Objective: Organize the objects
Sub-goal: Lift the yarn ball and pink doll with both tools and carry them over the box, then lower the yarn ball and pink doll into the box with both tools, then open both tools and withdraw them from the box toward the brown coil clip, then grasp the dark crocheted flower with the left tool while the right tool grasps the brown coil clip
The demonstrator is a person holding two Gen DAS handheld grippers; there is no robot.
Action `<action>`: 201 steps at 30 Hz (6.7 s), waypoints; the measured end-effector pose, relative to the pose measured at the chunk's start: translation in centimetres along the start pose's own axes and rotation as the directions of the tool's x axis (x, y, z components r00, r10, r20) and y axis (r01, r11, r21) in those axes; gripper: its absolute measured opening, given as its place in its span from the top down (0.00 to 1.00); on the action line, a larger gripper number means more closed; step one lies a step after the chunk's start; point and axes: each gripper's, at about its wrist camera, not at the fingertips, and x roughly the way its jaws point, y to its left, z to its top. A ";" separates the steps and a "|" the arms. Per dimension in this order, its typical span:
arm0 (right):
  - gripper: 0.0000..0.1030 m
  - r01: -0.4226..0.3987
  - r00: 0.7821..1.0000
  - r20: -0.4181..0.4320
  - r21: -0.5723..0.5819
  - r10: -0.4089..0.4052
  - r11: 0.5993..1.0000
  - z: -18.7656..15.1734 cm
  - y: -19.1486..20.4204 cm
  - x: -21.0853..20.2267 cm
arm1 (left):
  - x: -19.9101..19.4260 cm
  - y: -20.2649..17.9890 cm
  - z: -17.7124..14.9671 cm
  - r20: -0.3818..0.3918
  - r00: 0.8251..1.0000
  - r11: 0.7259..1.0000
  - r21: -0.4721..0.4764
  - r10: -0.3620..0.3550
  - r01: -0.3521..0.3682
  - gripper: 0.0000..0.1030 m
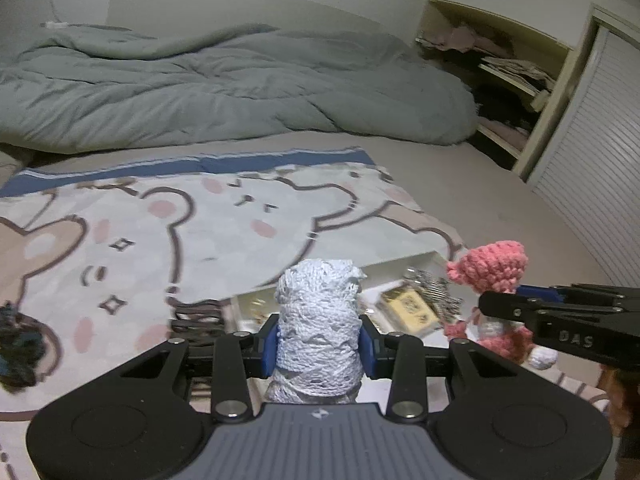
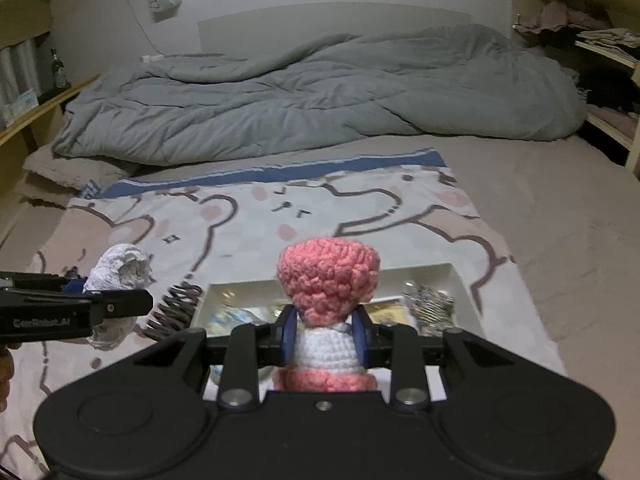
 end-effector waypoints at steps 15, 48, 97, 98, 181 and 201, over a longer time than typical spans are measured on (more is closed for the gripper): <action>0.71 0.062 0.984 -0.157 -0.107 -0.079 0.992 -3.0 -4.6 3.1 | 5.9 -6.5 -2.4 -0.126 0.980 0.988 0.005 -0.153 0.155 0.61; 0.35 0.160 0.938 -0.334 0.187 -0.090 0.969 -5.2 -9.5 11.0 | 13.2 -6.9 -5.3 -0.314 0.926 0.975 -0.136 -0.211 0.176 0.61; 0.45 0.084 0.968 -0.247 0.159 -0.043 0.984 -5.7 -12.4 1.2 | 11.9 -8.1 -5.5 -0.274 0.923 0.954 -0.204 -0.272 0.221 0.51; 0.45 0.085 0.968 -0.246 0.160 -0.044 0.983 -5.7 -12.2 1.1 | 11.6 -8.0 -5.3 -0.269 0.926 0.957 -0.195 -0.264 0.216 0.51; 0.00 -0.033 0.996 -0.078 -0.009 0.033 0.999 -0.4 8.0 1.0 | -7.3 12.3 -2.1 0.014 0.980 0.979 -0.059 0.197 -0.196 0.00; 0.00 -0.136 0.987 -0.092 -0.031 0.133 0.990 1.9 16.4 5.9 | -8.8 20.7 -2.1 0.027 0.949 0.942 -0.129 0.315 -0.309 0.00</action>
